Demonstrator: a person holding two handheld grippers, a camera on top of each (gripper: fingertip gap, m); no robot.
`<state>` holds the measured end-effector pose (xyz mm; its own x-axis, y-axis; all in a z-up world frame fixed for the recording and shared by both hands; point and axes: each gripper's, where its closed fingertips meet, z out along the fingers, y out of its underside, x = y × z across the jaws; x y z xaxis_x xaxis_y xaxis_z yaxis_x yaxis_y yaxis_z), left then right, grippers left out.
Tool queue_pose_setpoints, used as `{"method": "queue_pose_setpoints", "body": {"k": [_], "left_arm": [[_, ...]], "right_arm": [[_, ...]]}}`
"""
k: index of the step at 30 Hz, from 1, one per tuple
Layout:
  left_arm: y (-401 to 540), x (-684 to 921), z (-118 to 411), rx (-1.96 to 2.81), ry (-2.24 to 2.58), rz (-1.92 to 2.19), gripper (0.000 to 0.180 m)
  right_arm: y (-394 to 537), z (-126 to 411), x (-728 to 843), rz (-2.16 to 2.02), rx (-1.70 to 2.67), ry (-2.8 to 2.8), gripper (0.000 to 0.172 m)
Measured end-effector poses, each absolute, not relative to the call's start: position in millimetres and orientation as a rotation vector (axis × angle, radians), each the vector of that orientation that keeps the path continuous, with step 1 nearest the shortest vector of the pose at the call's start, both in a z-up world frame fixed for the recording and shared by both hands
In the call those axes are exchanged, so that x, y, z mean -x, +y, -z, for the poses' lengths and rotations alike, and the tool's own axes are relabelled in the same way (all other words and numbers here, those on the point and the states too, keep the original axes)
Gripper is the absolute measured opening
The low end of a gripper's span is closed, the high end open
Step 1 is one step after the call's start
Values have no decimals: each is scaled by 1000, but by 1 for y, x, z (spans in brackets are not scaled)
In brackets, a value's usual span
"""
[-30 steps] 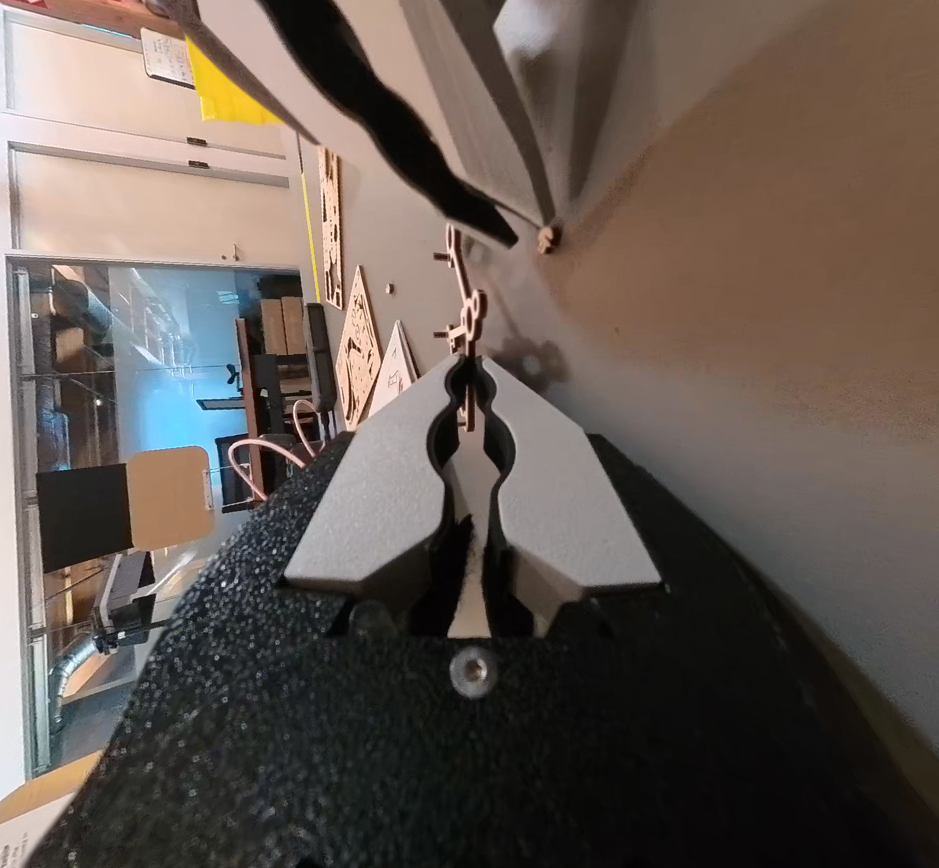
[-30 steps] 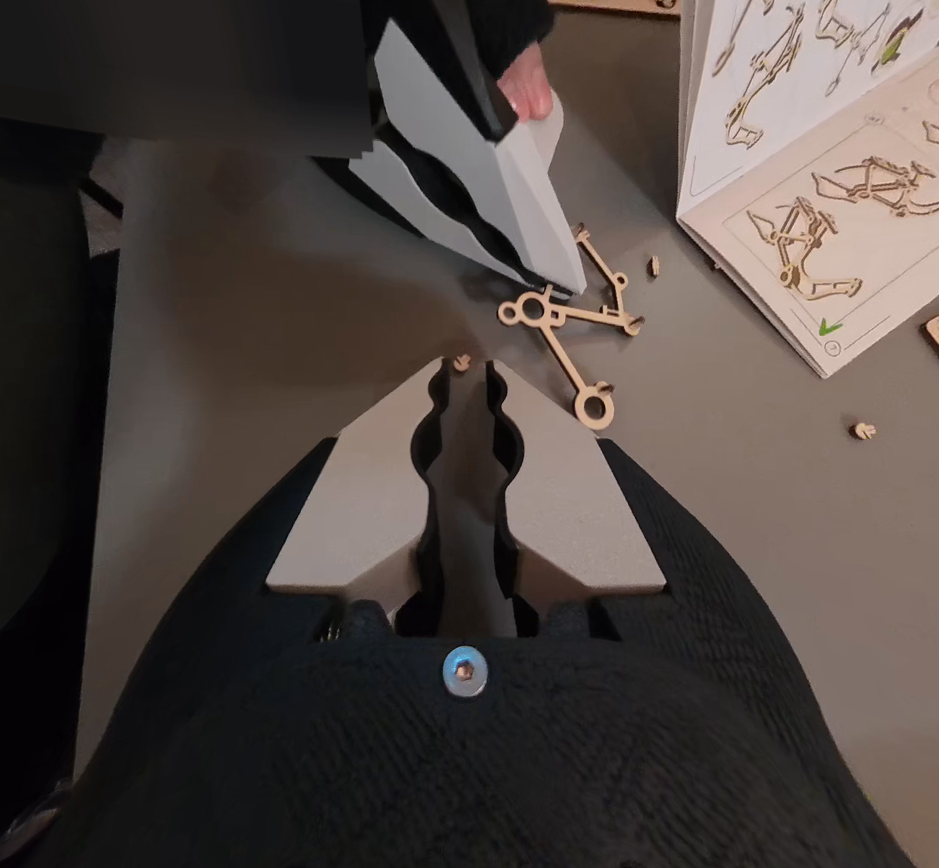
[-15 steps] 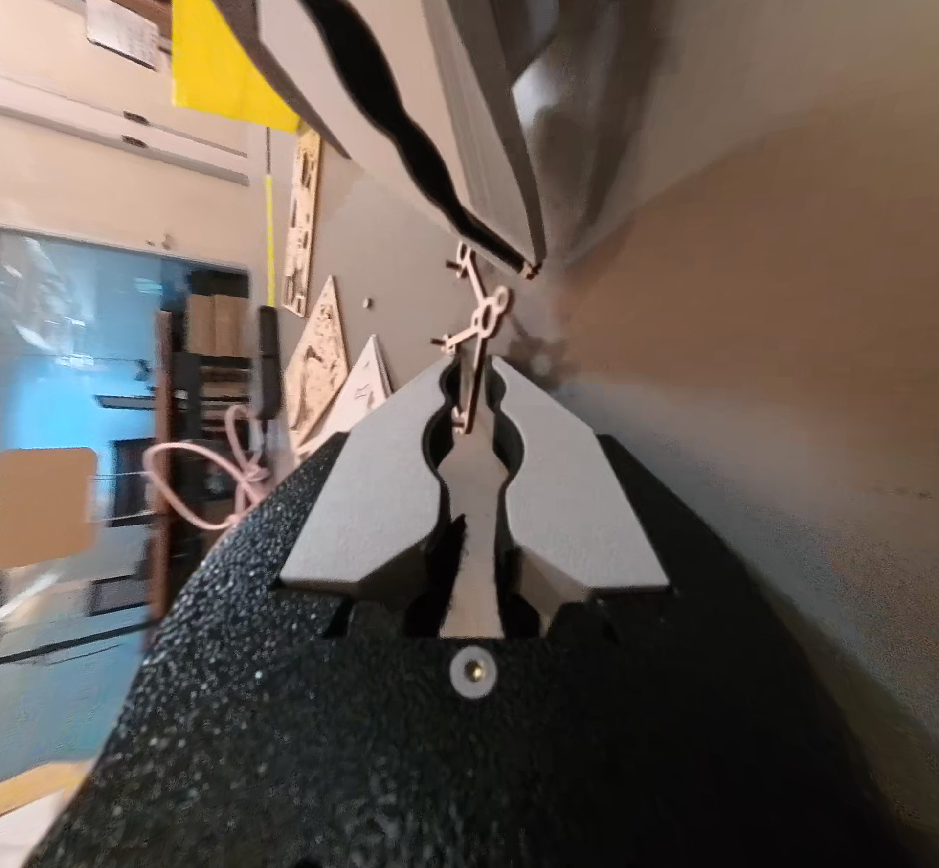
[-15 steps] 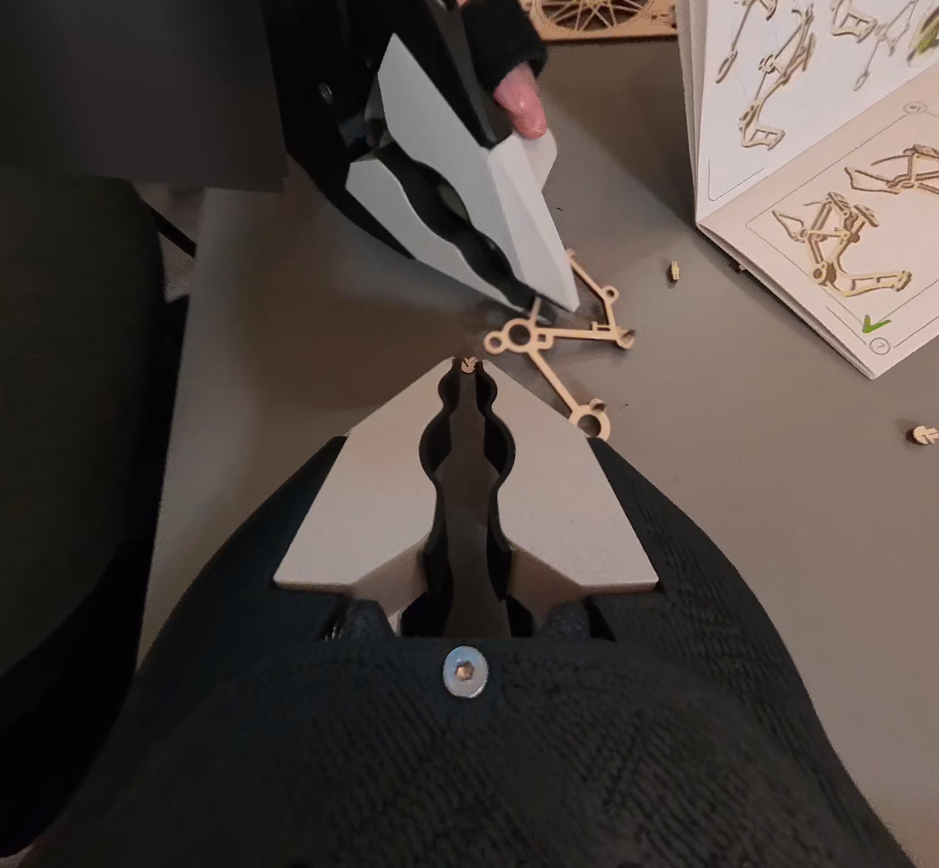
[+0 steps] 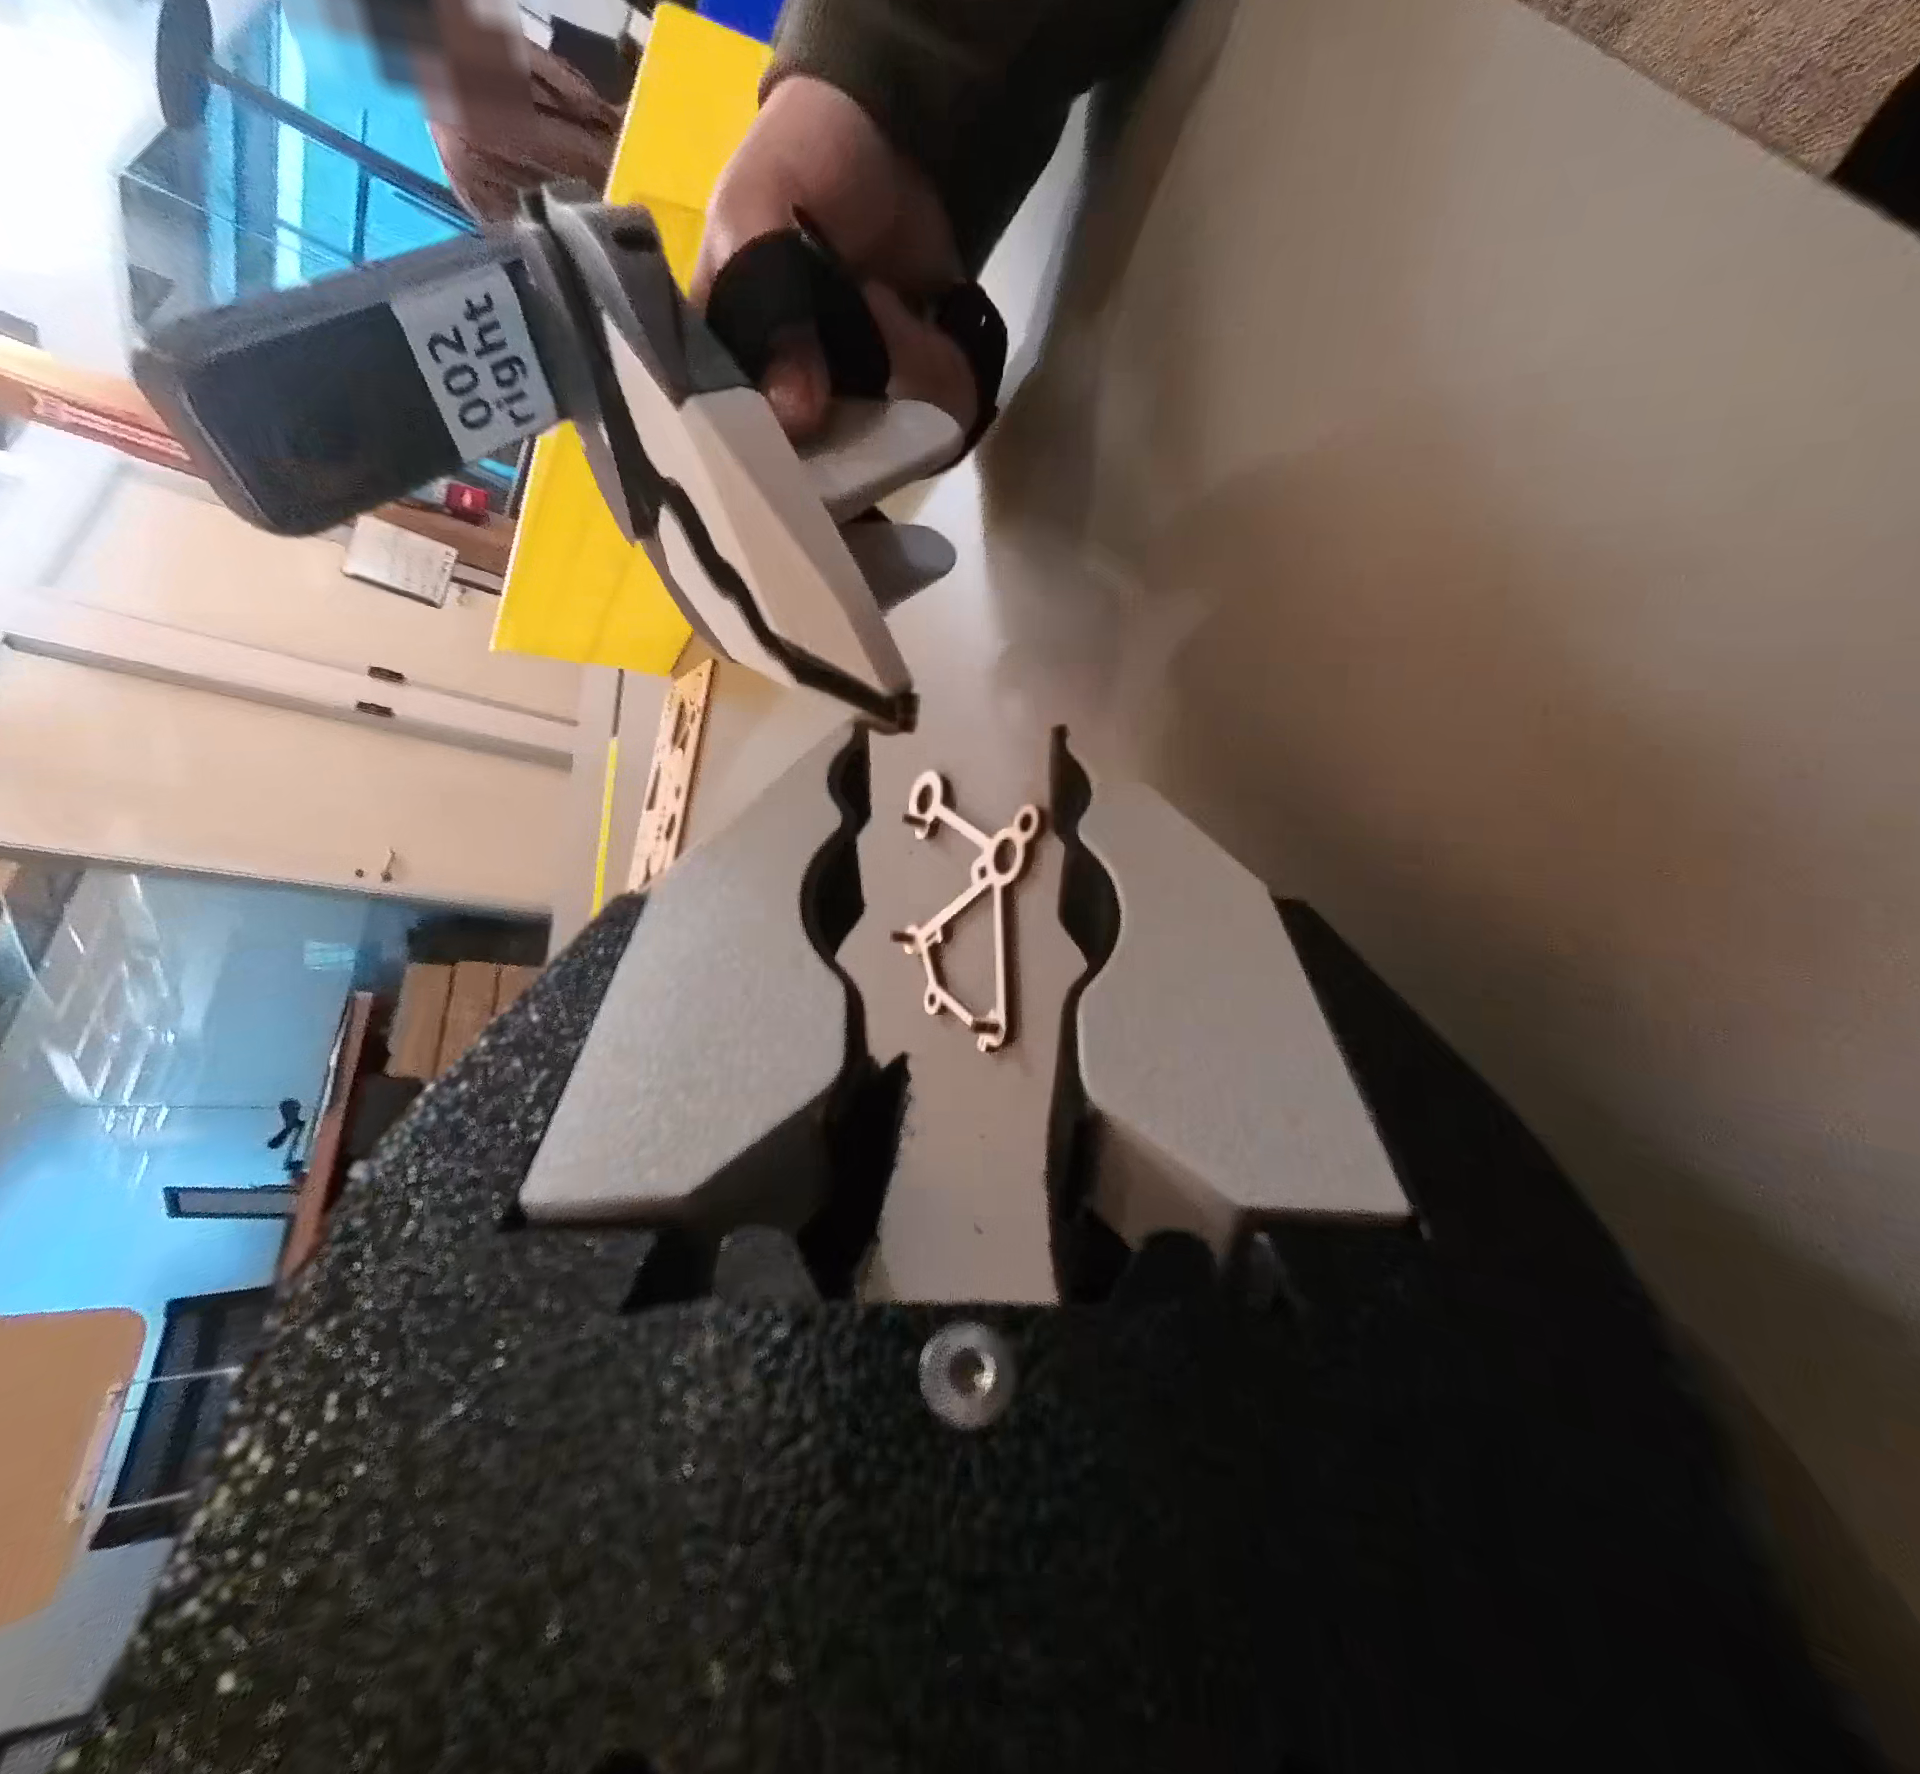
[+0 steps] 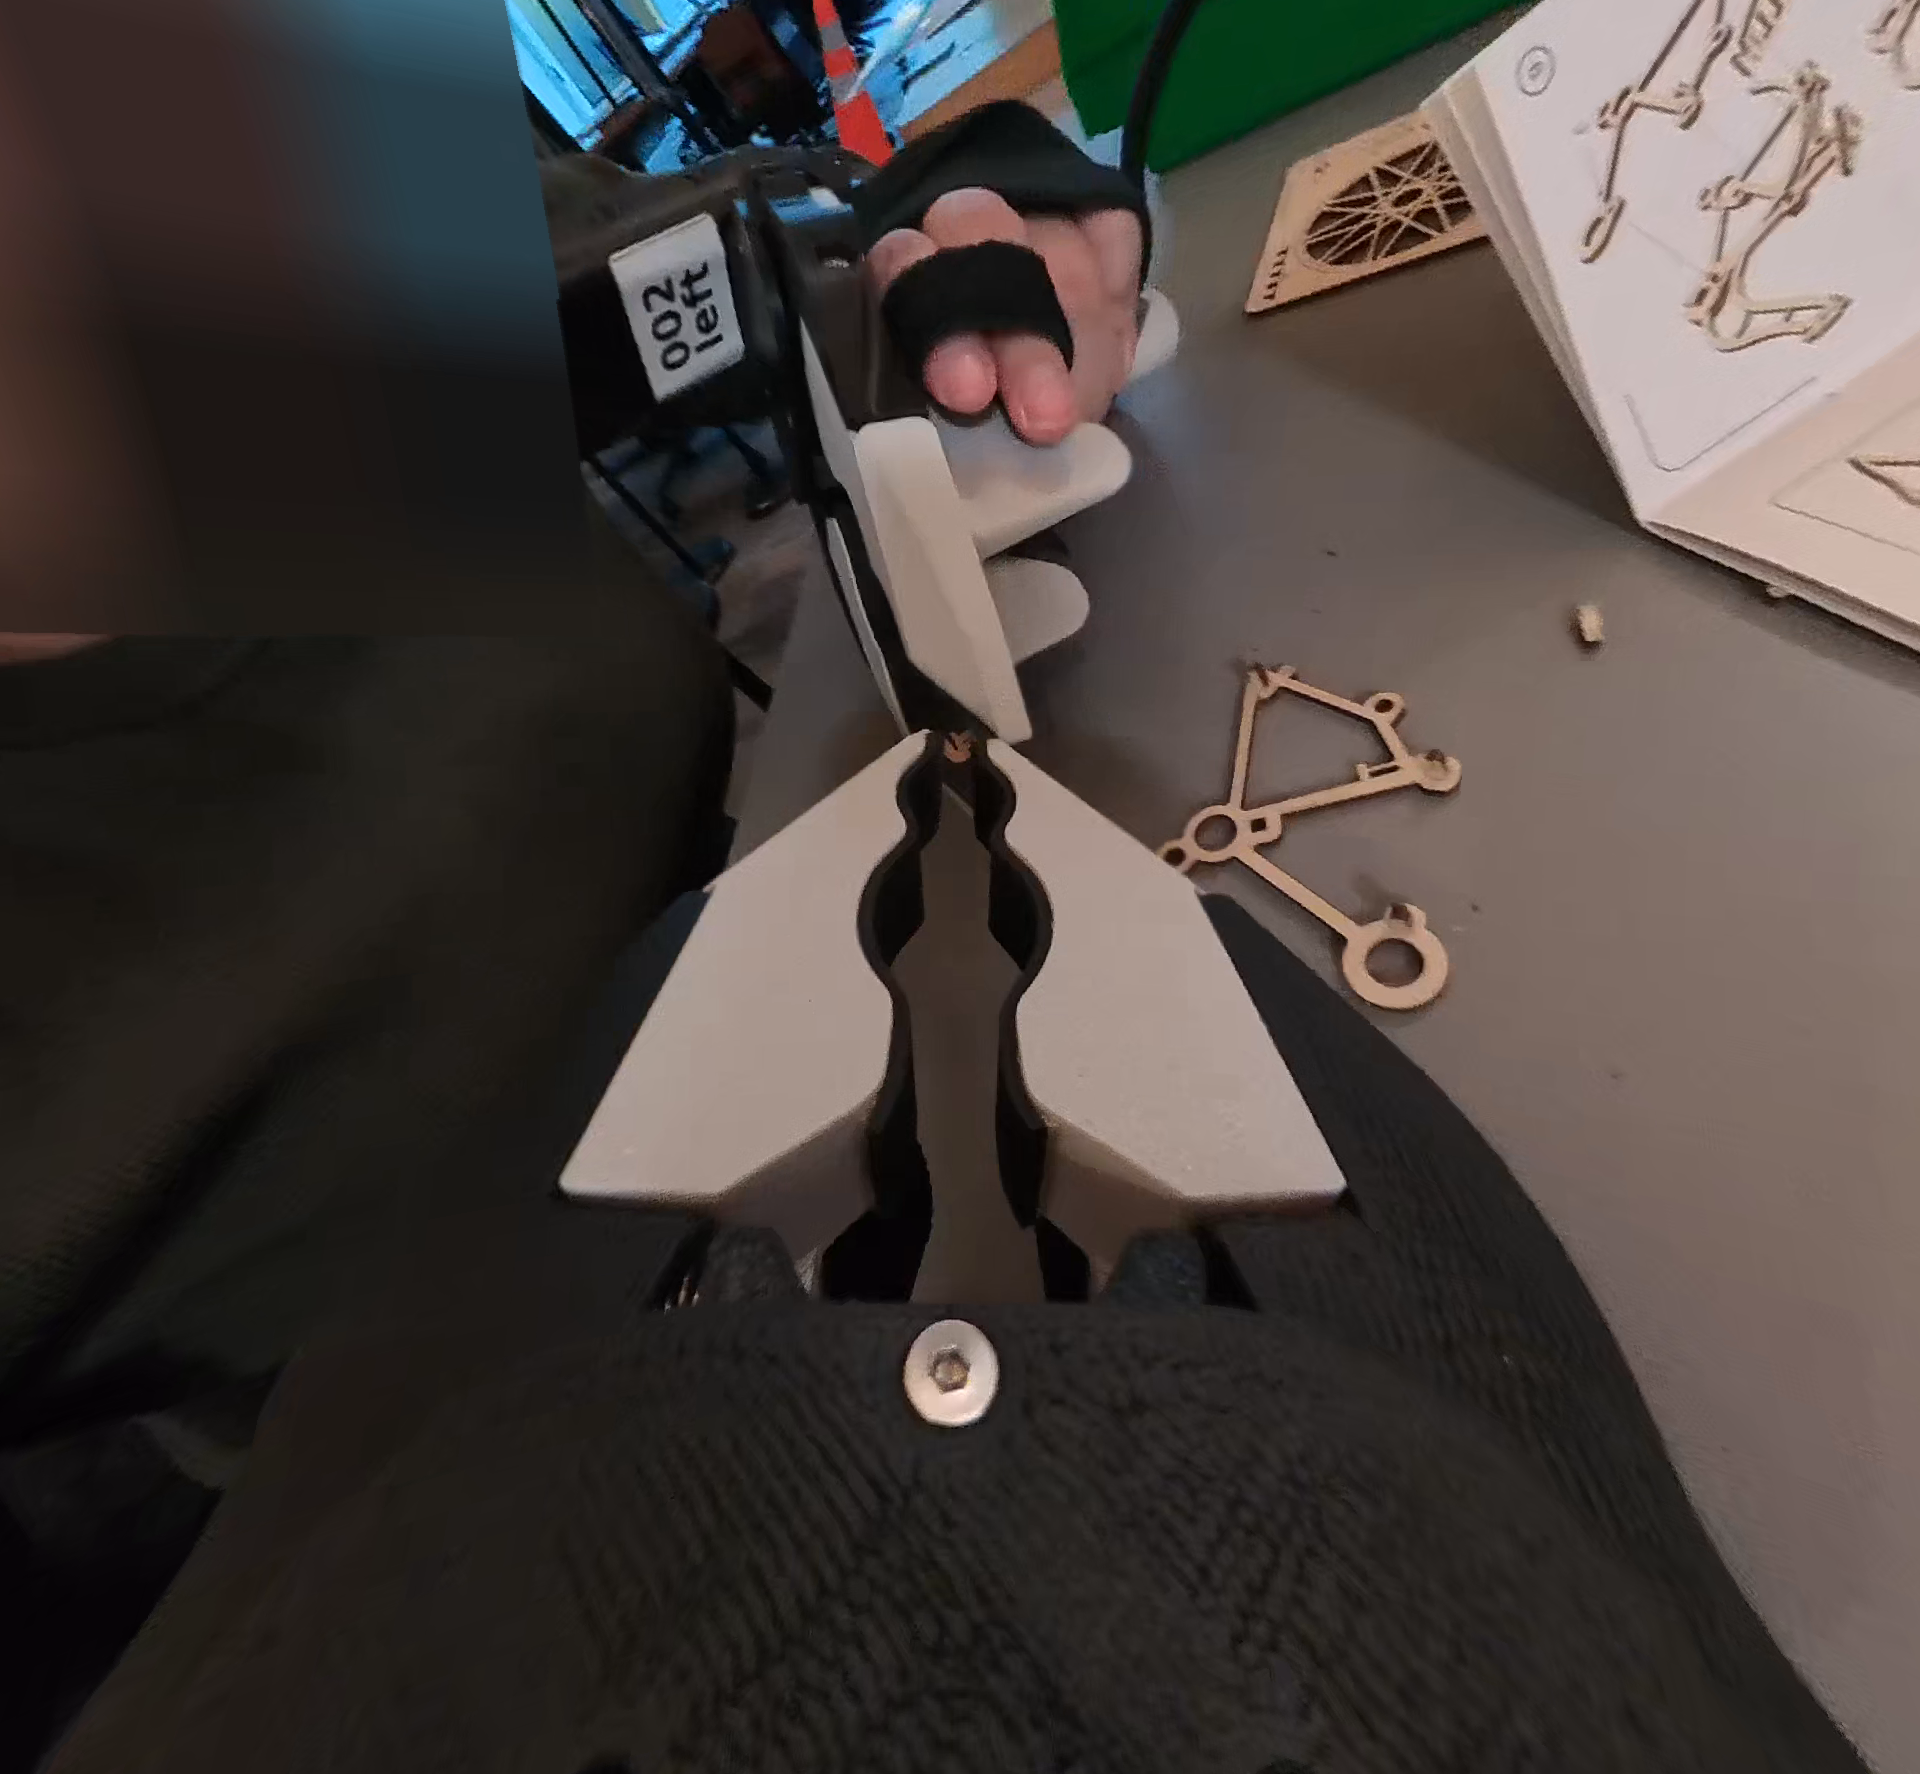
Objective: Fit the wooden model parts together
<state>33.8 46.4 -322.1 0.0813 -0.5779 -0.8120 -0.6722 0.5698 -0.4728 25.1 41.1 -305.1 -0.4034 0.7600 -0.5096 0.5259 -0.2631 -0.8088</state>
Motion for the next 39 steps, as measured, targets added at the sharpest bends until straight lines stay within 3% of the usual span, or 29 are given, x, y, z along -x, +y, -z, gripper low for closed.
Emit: {"method": "queue_pose_setpoints", "body": {"k": [21,39], "left_arm": [[39,-33,282,1025,1381,150,14],[37,-35,283,1021,1393,193,1]], "right_arm": [[36,280,-22,-2163,1567,-1560,3],[34,279,-23,-2192,1551,-1567,3]]}}
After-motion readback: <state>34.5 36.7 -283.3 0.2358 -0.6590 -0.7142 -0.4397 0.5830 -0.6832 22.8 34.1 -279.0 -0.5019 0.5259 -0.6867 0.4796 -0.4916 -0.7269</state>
